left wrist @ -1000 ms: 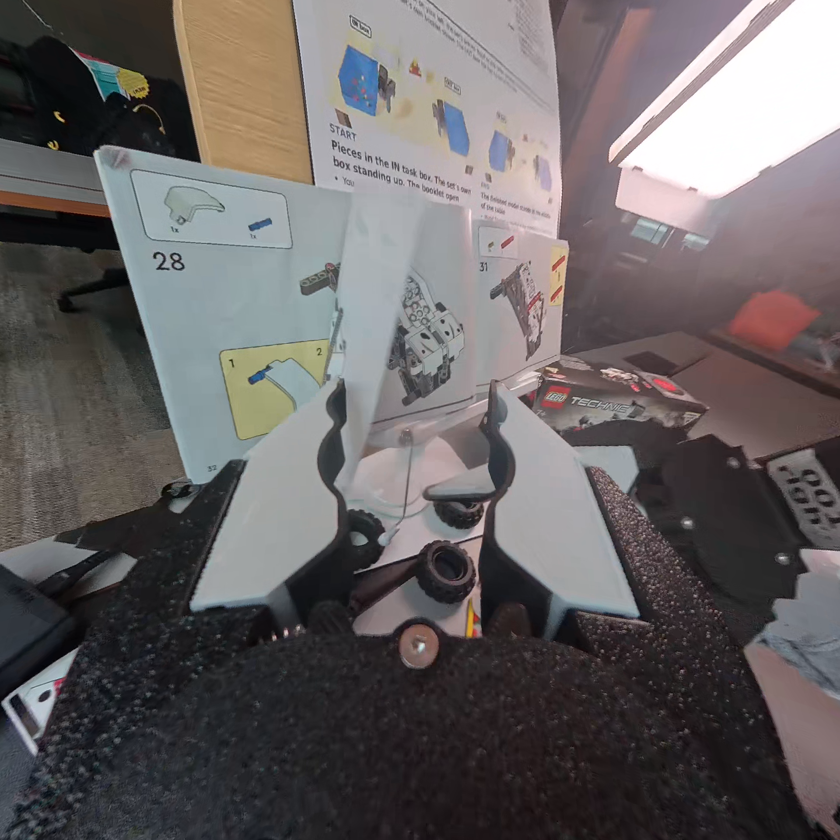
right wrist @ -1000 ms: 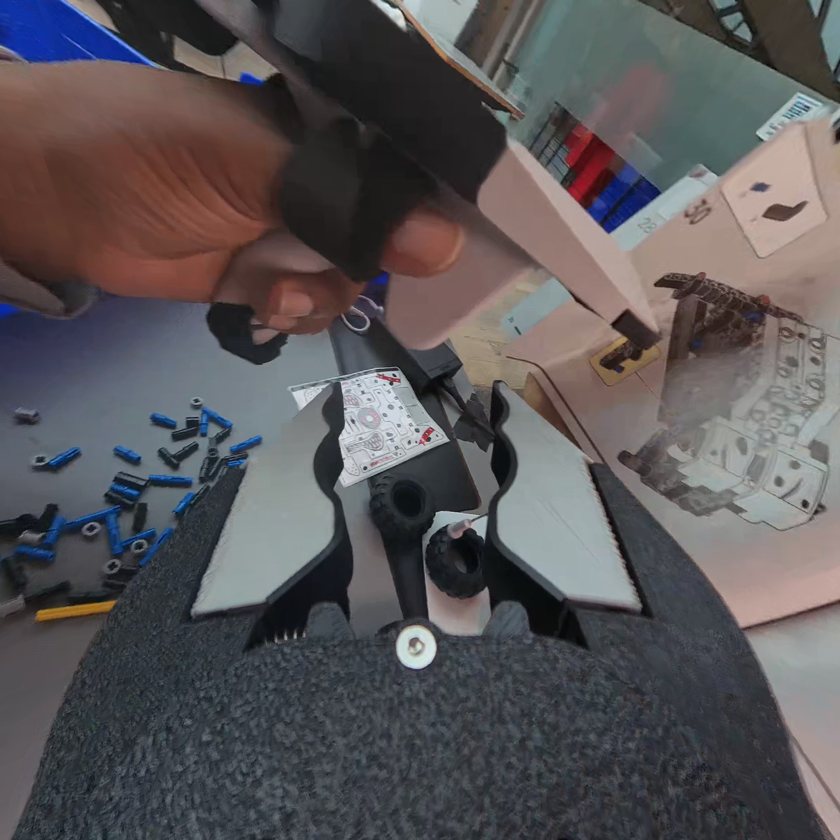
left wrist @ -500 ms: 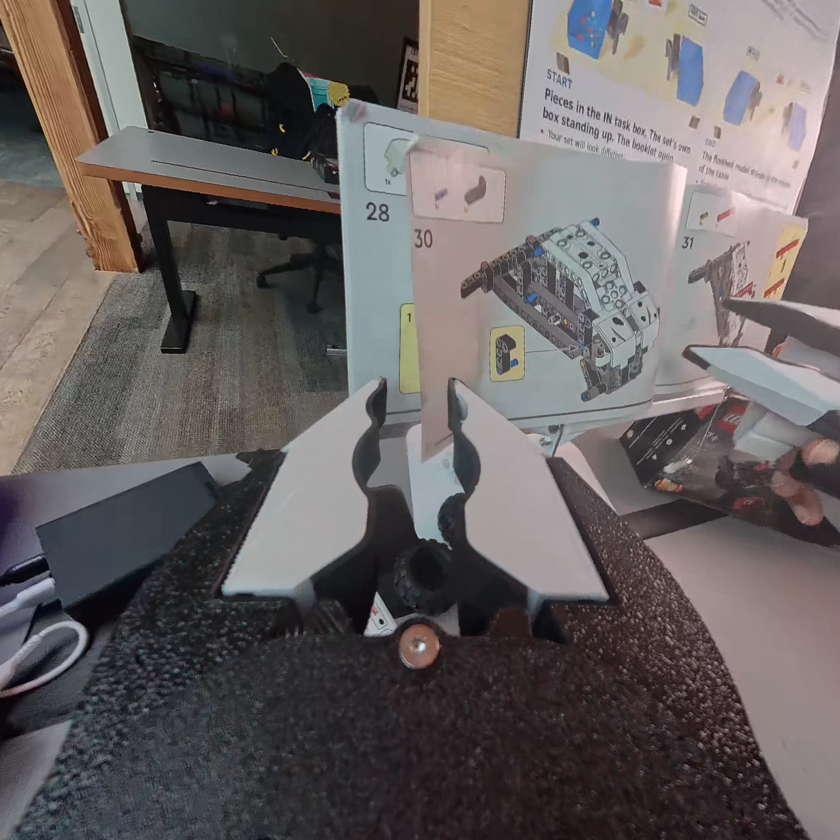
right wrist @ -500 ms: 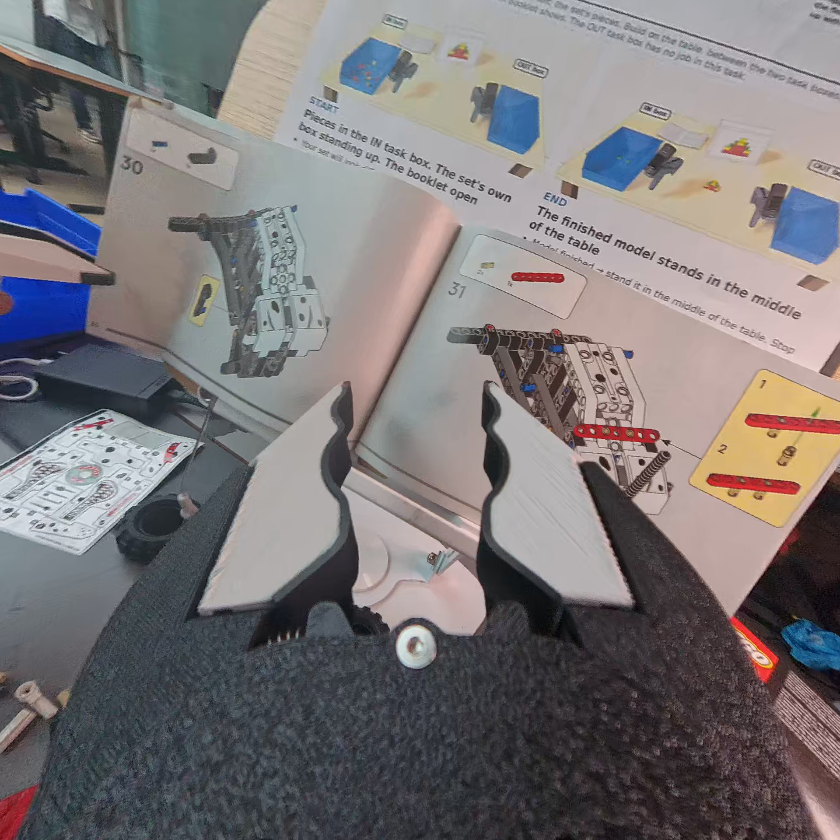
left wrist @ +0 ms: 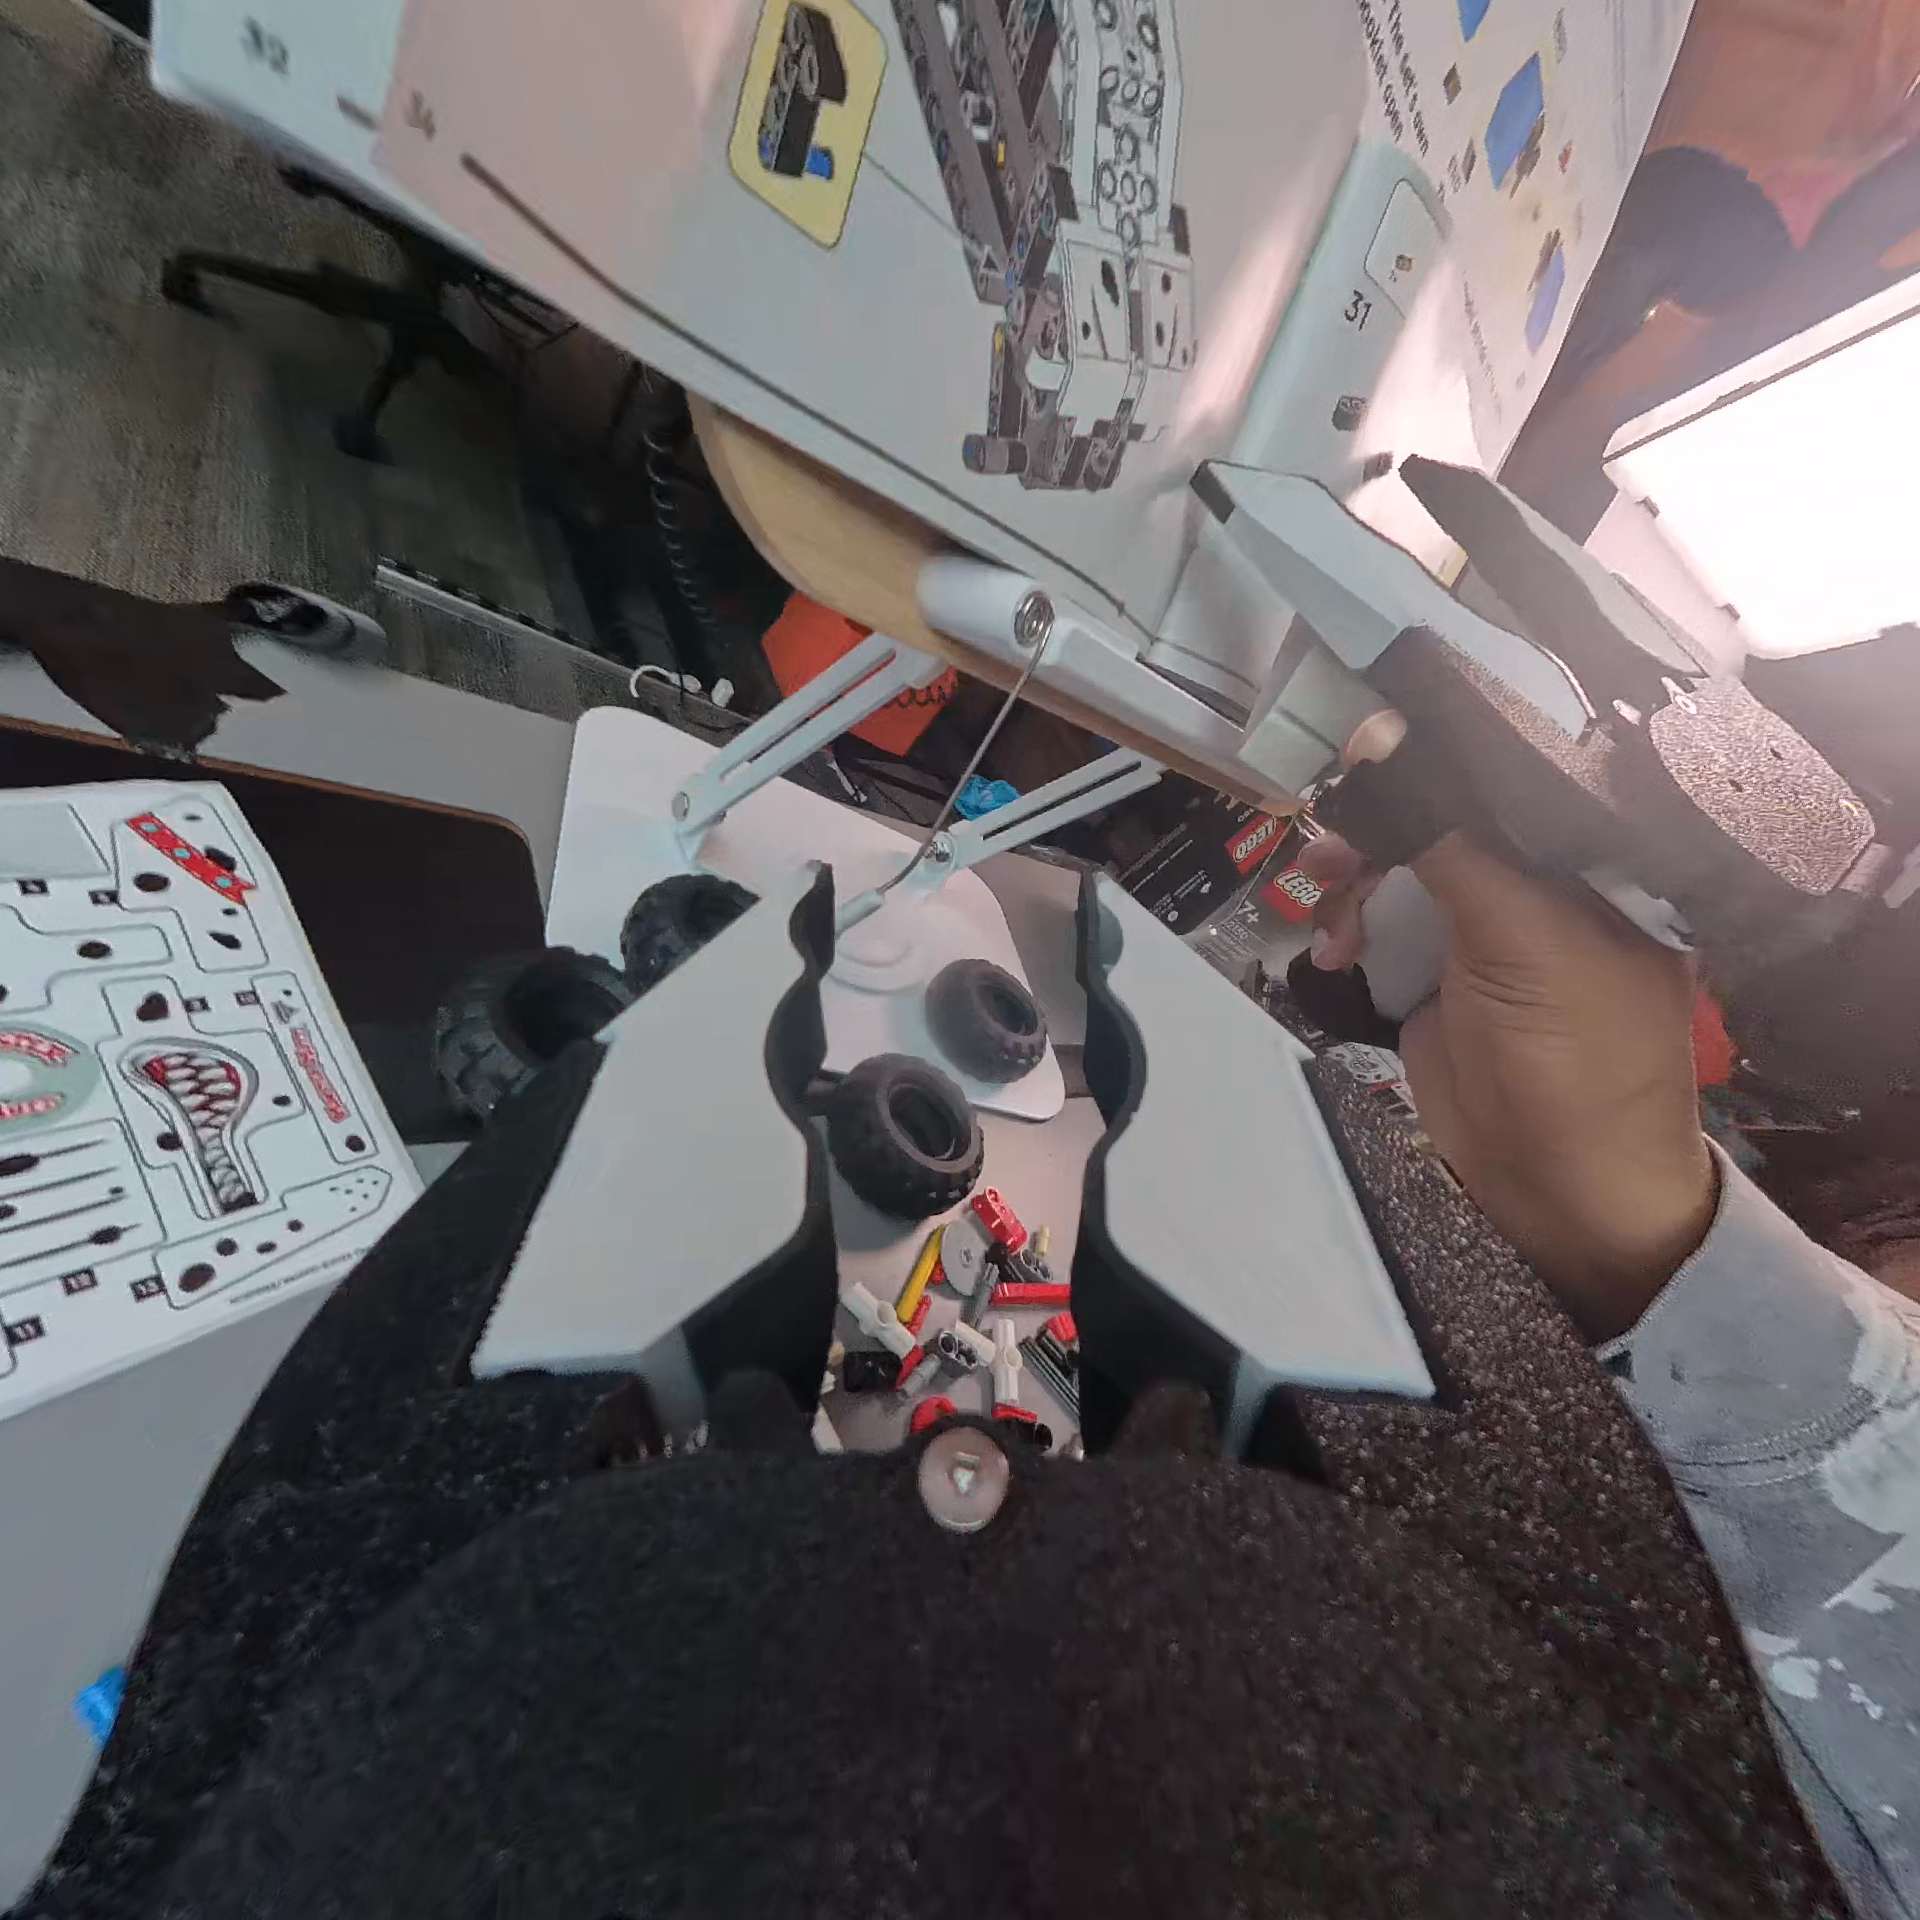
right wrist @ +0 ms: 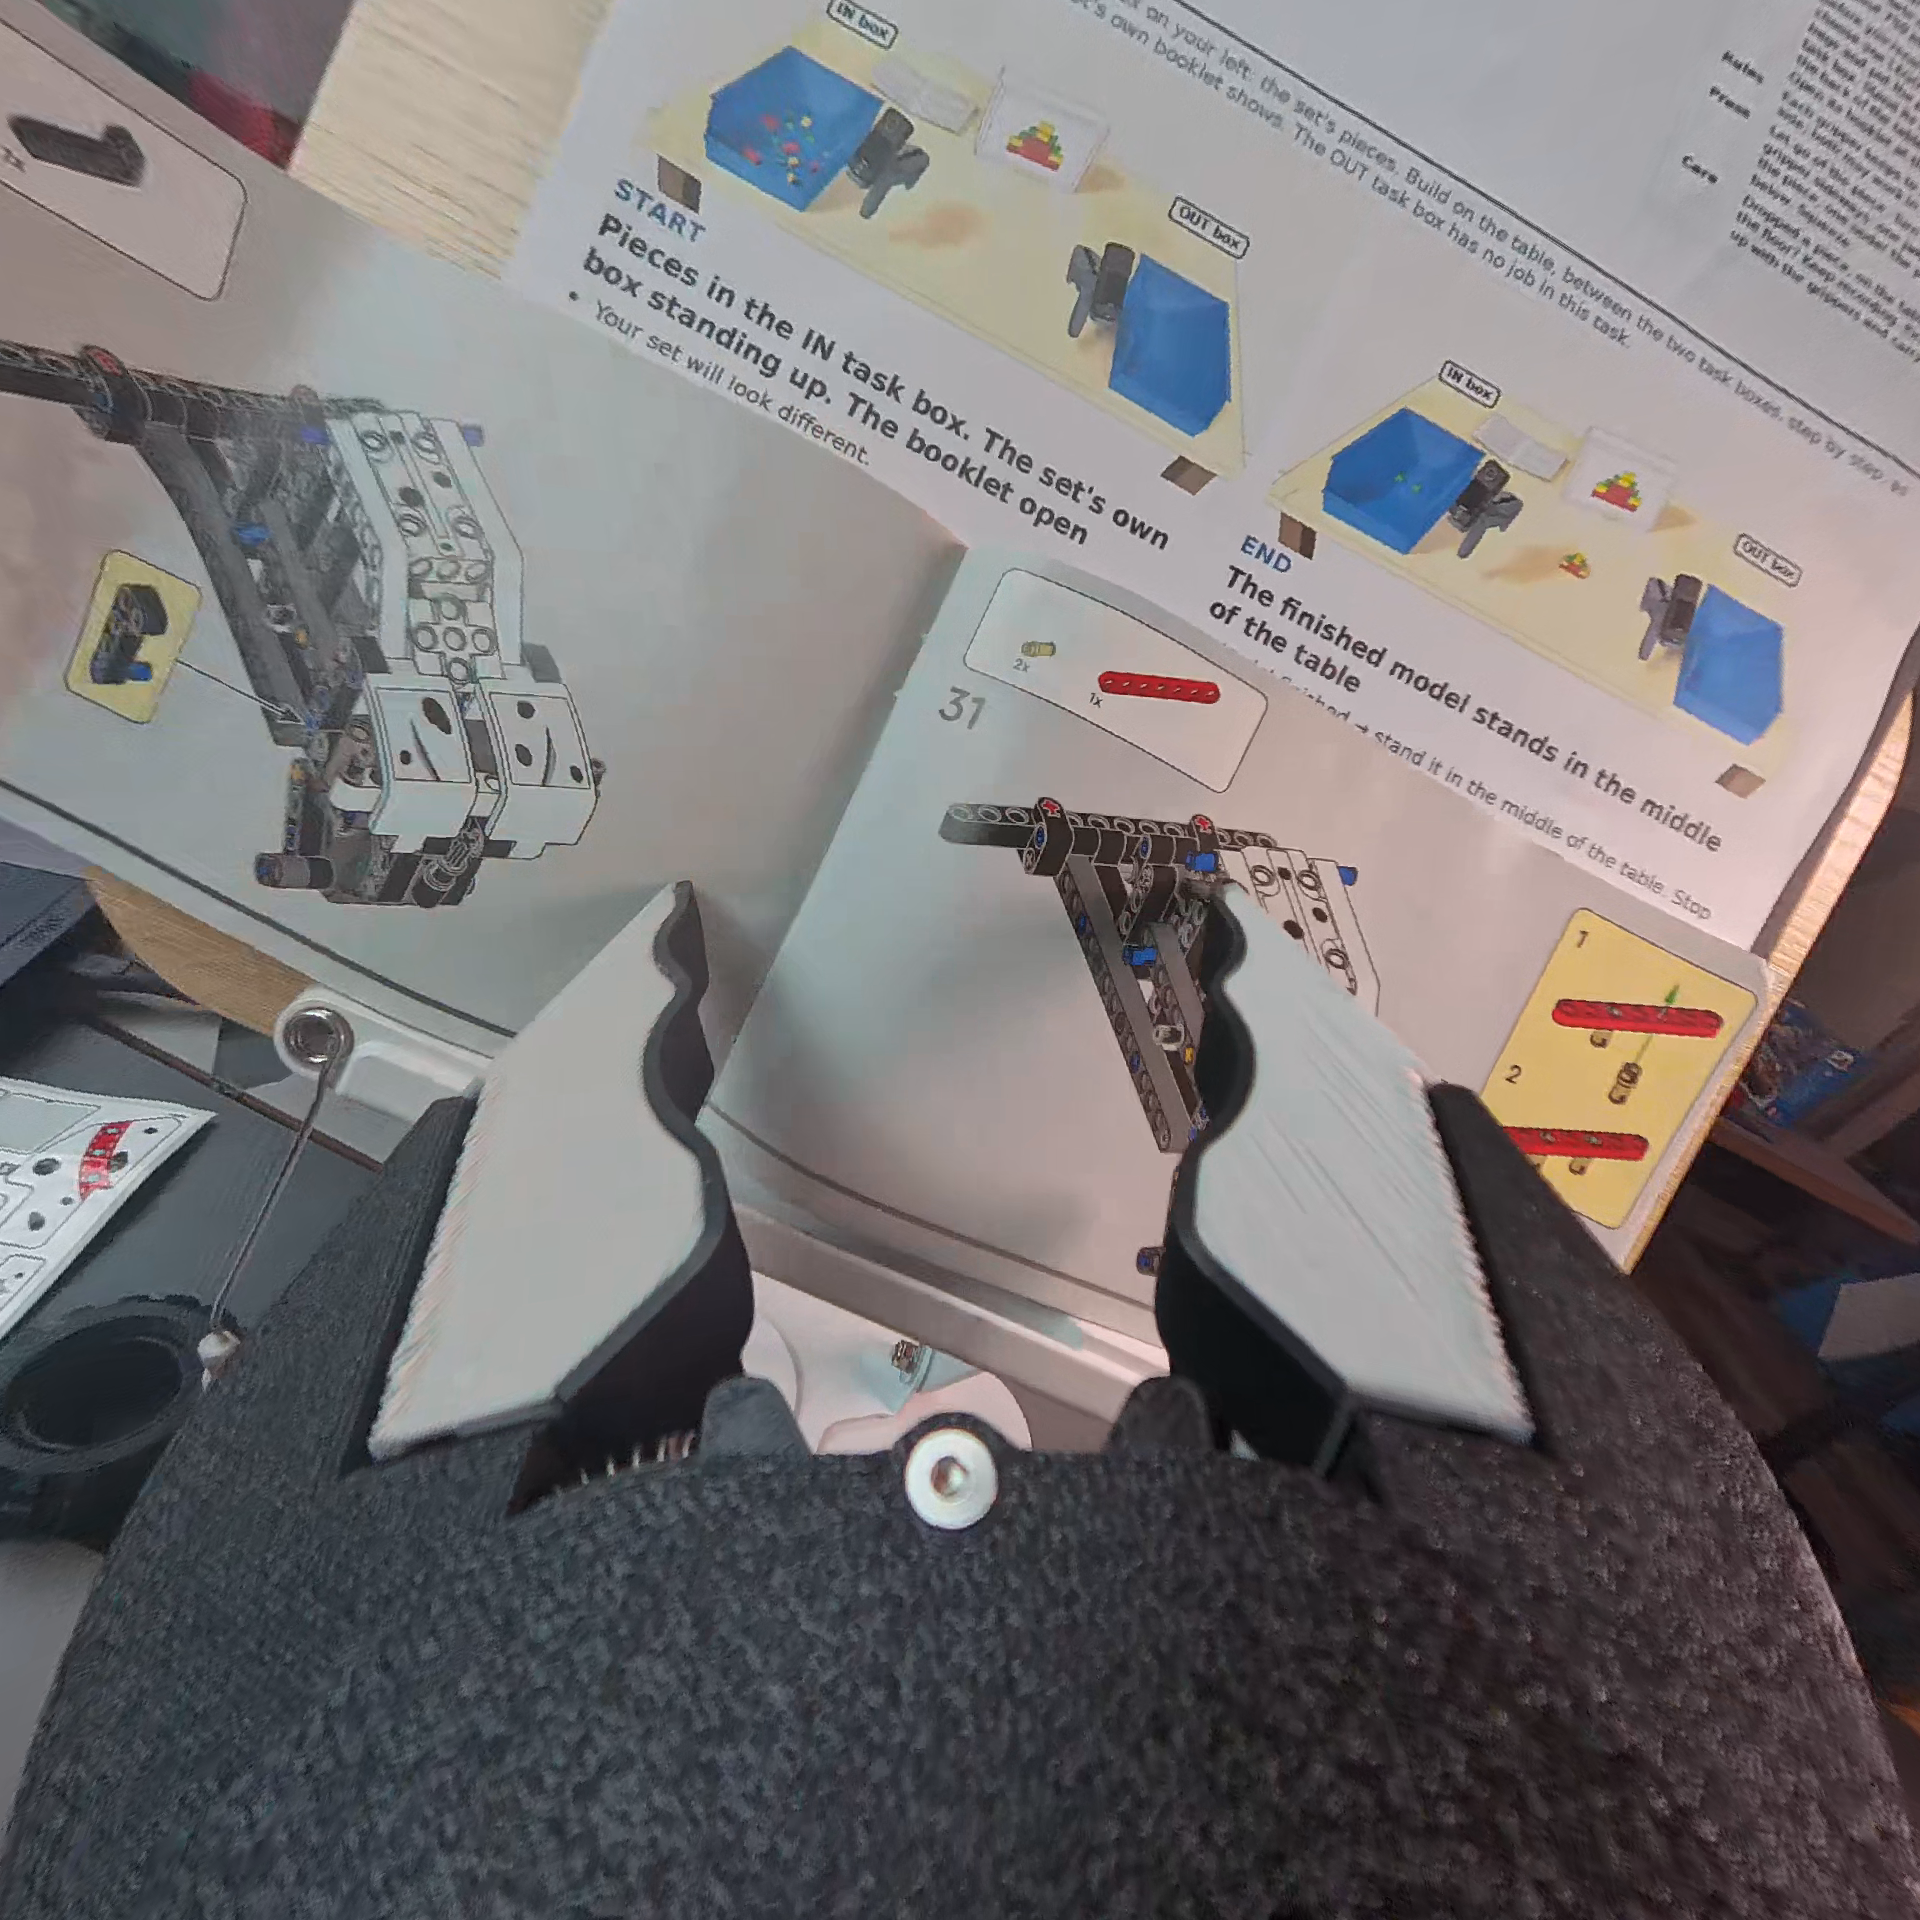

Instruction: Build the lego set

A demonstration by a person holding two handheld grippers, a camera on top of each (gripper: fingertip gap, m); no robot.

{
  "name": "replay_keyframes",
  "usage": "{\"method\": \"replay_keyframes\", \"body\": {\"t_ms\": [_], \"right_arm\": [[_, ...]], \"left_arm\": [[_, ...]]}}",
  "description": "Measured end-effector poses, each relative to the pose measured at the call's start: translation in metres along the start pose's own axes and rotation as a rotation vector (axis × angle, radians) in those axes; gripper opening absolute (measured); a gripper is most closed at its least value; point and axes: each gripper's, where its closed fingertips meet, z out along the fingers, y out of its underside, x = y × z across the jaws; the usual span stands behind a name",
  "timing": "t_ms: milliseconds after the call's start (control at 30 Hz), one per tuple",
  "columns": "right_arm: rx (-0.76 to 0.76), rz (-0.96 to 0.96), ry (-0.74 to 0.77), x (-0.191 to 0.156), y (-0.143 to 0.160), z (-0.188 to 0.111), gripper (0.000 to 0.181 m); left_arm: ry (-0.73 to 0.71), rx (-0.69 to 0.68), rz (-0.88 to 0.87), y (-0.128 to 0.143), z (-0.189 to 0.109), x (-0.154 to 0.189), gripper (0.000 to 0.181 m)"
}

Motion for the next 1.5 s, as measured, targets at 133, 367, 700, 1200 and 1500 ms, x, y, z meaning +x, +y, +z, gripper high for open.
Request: {"method": "replay_keyframes", "body": {"t_ms": [133, 367, 700, 1200, 1500], "right_arm": [[-0.029, -0.022, -0.013, -0.005, 0.004, 0.002, 0.098], [-0.051, -0.010, 0.015, -0.002, 0.006, 0.005, 0.102], [-0.061, 0.001, 0.008, -0.004, 0.007, 0.004, 0.097], [-0.061, 0.046, 0.023, -0.006, 0.010, 0.005, 0.092], [-0.066, 0.058, 0.026, -0.006, 0.010, 0.004, 0.091]], "left_arm": [[0.018, -0.086, -0.049, 0.023, 0.008, -0.009, 0.053], [0.244, -0.050, -0.538, 0.031, 0.033, 0.013, 0.070], [0.352, 0.333, -0.923, -0.014, 0.036, -0.010, 0.018], [0.105, 0.308, -0.422, -0.048, -0.006, 0.007, 0.011], [0.333, 0.307, -1.108, 0.011, 0.036, 0.005, 0.081]]}}
